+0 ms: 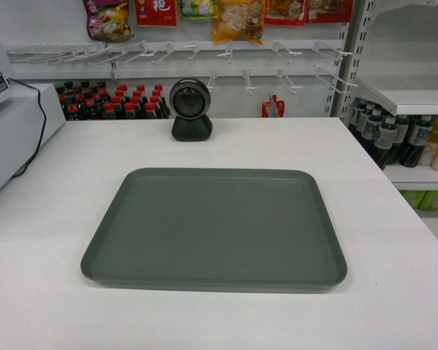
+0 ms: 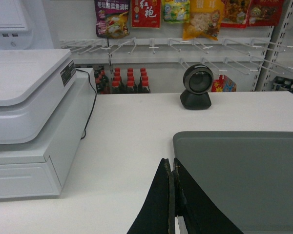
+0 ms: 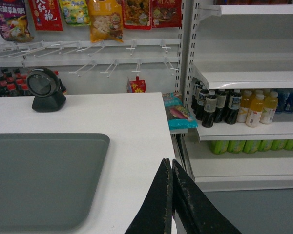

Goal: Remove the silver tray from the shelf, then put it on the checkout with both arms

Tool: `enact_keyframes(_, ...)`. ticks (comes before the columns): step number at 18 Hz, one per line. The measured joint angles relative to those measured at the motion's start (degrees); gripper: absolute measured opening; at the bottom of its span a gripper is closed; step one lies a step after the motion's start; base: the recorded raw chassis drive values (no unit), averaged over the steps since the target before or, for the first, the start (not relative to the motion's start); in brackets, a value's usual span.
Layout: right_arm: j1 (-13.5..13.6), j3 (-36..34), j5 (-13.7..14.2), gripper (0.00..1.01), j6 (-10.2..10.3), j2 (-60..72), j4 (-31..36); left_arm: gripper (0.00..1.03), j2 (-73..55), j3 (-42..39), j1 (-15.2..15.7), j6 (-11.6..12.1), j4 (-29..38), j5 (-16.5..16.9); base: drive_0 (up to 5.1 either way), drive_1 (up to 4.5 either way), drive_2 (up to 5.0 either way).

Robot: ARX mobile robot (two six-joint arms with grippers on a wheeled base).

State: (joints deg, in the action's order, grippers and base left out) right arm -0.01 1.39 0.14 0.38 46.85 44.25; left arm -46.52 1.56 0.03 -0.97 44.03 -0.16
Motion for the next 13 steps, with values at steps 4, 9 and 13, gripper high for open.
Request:
enact_keyframes(4,0.0,-0.7,0.0,0.03,0.0,-10.5,-9.1,0.01,10.4,-1.0,0.0,0.0,-9.1,0.0,0.0,0.00,0.0)
enact_keyframes(9,0.0,-0.7,0.0,0.03,0.0,-19.7,-17.2,0.01,19.6,-1.0,0.0,0.0,-17.4,0.1,0.0,0.00,0.0)
enact_keyframes(13,0.0,-0.7,0.0,0.03,0.0,-24.5,-21.9,0.01,24.2,-1.0,0.0,0.0,-21.9,0.1,0.0,0.00,0.0)
